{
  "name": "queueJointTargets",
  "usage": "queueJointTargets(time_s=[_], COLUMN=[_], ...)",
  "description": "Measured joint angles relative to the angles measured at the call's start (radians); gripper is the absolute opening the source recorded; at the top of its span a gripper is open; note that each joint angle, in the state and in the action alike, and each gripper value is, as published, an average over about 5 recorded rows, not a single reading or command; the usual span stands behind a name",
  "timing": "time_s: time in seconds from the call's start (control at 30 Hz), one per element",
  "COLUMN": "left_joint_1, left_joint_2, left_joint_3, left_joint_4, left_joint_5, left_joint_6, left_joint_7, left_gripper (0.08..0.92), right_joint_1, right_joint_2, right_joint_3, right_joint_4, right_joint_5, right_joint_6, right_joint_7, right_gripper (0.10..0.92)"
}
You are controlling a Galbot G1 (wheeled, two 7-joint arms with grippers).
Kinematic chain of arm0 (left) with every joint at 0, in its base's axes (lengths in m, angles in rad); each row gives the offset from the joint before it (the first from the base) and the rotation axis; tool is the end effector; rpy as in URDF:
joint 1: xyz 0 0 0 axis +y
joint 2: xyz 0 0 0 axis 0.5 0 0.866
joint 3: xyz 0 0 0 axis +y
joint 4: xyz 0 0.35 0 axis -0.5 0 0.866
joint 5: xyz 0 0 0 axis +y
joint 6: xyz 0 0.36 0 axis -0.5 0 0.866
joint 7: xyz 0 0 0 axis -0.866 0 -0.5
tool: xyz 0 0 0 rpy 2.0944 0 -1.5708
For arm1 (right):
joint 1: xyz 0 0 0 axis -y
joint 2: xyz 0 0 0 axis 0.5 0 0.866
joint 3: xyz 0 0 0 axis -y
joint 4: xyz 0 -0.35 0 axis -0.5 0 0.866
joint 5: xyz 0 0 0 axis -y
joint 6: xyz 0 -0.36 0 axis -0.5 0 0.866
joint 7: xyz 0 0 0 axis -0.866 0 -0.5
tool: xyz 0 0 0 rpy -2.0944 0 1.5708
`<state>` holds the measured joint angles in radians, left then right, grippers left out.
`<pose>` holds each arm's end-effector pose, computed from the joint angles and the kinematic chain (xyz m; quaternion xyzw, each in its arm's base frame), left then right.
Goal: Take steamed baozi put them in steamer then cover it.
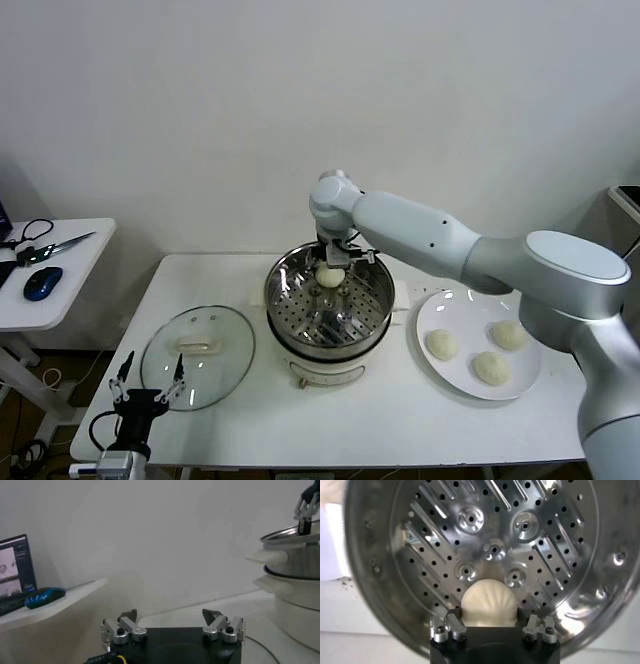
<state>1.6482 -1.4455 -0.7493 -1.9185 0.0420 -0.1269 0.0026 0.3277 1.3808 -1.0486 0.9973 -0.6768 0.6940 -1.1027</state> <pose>0.1499 0.1036 -0.3648 0.0596 -0.9879 -0.1314 0.0574 0.5812 0.1940 -0.1158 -0.5908 -0.0141 -0.8064 0.0217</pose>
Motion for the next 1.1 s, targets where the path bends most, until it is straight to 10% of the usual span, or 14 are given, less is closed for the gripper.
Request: queueJointTargets(time_s=[0.57,1.1], left_joint_1=[0.011,0.017], left_joint_2=[-0.003,0.000], left_joint_3=[0.002,0.014], left_joint_4=[-0.009,-0.029], left_joint_5=[0.005,0.021], left_joint_6=[0.002,0.005], left_joint_7=[-0.002,0.001], left_gripper=[0.823,0.823], right_joint_1=[0.071,0.368], right_joint_2=[-0.073,-0.434], right_joint_3=[0.024,-0.289], right_joint_4=[0.062,0.214], right_joint_5=[0.113,0.764], right_joint_6=[-0.002,-0.496], right_joint_7=[-0.047,0.021], right_gripper=[0.823,0.823])
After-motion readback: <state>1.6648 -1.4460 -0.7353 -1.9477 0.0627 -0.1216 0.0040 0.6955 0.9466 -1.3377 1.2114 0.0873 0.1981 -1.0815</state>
